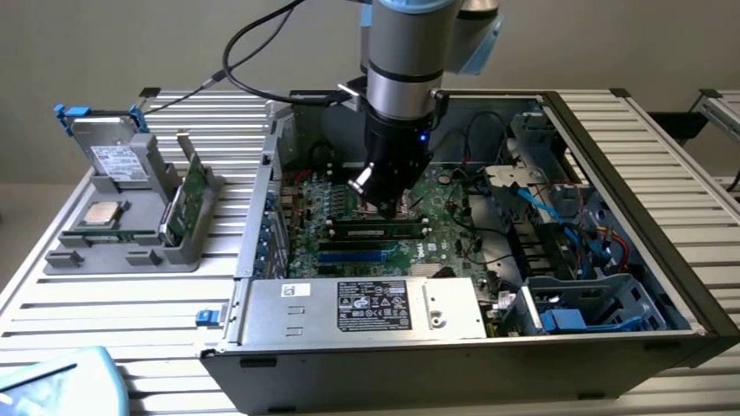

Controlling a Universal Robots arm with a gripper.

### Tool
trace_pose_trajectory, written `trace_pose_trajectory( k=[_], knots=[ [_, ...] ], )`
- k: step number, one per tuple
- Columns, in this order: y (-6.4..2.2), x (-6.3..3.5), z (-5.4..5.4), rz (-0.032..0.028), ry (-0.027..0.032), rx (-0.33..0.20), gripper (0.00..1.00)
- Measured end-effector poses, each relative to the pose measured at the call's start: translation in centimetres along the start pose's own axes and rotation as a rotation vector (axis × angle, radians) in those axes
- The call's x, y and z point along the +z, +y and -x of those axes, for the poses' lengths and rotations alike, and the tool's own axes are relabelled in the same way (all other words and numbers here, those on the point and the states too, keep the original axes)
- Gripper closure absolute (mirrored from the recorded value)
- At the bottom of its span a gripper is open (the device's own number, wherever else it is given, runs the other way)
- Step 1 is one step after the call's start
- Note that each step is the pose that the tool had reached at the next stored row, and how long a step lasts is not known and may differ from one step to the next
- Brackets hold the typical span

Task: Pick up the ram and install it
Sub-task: 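Press down the ram until it locks into place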

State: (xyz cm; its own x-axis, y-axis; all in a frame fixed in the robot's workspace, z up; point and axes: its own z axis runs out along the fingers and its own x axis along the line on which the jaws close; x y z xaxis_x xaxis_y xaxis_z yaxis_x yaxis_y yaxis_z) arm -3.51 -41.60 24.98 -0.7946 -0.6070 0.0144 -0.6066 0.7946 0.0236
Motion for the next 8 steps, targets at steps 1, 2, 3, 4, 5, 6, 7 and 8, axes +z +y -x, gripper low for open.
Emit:
trace_pose_trajectory(
  k=[1,2,3,4,5,6,7,8],
  knots=[
    [-0.01,-0.05,-0.01,0.0023,0.0023,0.008,0.89],
    [-0.03,-0.12,-0.02,0.0054,0.0057,0.020,0.89],
    [-0.04,-0.17,-0.03,0.0075,0.0080,0.028,0.89],
    [-0.05,-0.21,-0.04,0.0096,0.0102,0.036,0.89],
    [-0.06,-0.26,-0.05,0.0118,0.0125,0.044,0.89],
    [-0.07,-0.30,-0.06,0.0140,0.0148,0.053,0.89],
    [-0.08,-0.35,-0.07,0.0161,0.0171,0.061,0.89],
    [-0.09,-0.39,-0.08,0.0182,0.0194,0.069,0.89]
  ],
)
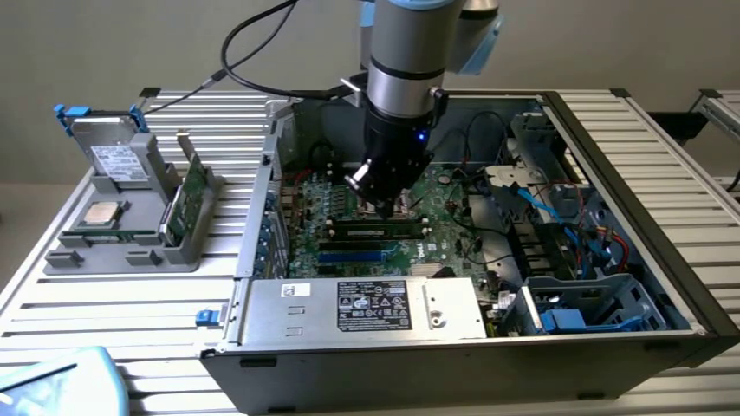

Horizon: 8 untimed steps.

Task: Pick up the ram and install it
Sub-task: 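Press down the ram until it locks into place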

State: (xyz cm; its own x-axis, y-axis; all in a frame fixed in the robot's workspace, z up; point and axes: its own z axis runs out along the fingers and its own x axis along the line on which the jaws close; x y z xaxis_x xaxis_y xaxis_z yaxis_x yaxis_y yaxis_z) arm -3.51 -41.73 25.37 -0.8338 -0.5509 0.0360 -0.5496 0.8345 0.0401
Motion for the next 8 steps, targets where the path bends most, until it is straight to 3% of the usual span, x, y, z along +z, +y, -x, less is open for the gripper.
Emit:
trace_pose_trajectory(
  k=[4,8],
  knots=[
    [-0.02,-0.23,-0.04,0.0055,0.0069,0.035,0.89],
    [-0.02,-0.47,-0.04,-0.0006,0.0131,0.071,0.89]
  ],
)
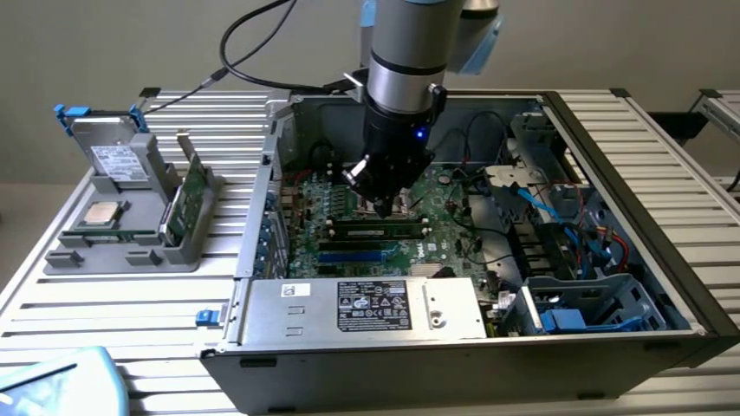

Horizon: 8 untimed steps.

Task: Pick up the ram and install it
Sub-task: 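Press down the ram until it locks into place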

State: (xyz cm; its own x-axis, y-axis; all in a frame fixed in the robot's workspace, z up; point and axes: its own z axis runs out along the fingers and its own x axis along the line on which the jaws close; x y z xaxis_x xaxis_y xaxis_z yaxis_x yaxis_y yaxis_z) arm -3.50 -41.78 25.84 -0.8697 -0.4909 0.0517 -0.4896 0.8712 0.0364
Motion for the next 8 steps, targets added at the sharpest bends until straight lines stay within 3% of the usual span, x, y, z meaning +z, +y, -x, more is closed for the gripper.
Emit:
trace_pose_trajectory(
  k=[5,8],
  knots=[
    [0.00,-0.06,-0.01,-0.0185,0.0101,0.047,0.89],
    [0.00,-0.06,-0.01,-0.0241,0.0134,0.080,0.89]
  ],
)
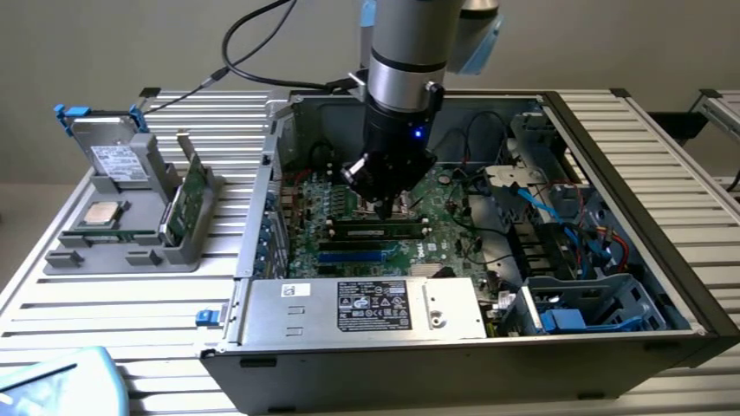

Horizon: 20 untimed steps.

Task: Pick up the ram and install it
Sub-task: 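Press down the ram until it locks into place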

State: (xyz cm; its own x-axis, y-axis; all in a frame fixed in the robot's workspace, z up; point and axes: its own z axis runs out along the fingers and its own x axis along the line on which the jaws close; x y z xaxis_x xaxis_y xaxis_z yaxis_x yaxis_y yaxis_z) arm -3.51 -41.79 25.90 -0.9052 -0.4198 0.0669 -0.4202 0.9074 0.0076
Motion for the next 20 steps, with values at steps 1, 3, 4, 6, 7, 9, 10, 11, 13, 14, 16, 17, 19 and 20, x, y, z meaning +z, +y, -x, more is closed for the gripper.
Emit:
trace_pose_trajectory(
  k=[1,3,4,6,7,9,10,11,13,14,16,17,19,20],
  knots=[
    [0.00,0.00,-0.01,-0.0008,0.0007,0.012,0.89],
    [0.00,-0.01,0.00,-0.0021,0.0018,0.036,0.89],
    [0.00,0.00,0.00,-0.0025,0.0022,0.048,0.89],
    [0.00,0.00,0.00,-0.0042,0.0035,0.070,0.89],
    [0.00,0.00,0.00,-0.0053,0.0042,0.081,0.89],
    [0.00,0.00,0.00,-0.0074,0.0057,0.101,0.89],
    [0.00,-0.01,0.00,-0.0080,0.0062,0.112,0.89],
    [0.00,-0.01,-0.01,-0.0084,0.0064,0.125,0.89],
    [0.01,0.00,-0.01,-0.0070,0.0065,0.150,0.89],
    [0.01,0.00,0.00,-0.0062,0.0064,0.162,0.89],
    [0.00,0.00,0.00,-0.0048,0.0058,0.187,0.89],
    [0.00,0.00,0.00,-0.0041,0.0053,0.198,0.89],
    [0.00,0.00,0.00,-0.0028,0.0039,0.223,0.89],
    [0.00,-0.01,0.00,-0.0023,0.0030,0.235,0.89]
  ],
)
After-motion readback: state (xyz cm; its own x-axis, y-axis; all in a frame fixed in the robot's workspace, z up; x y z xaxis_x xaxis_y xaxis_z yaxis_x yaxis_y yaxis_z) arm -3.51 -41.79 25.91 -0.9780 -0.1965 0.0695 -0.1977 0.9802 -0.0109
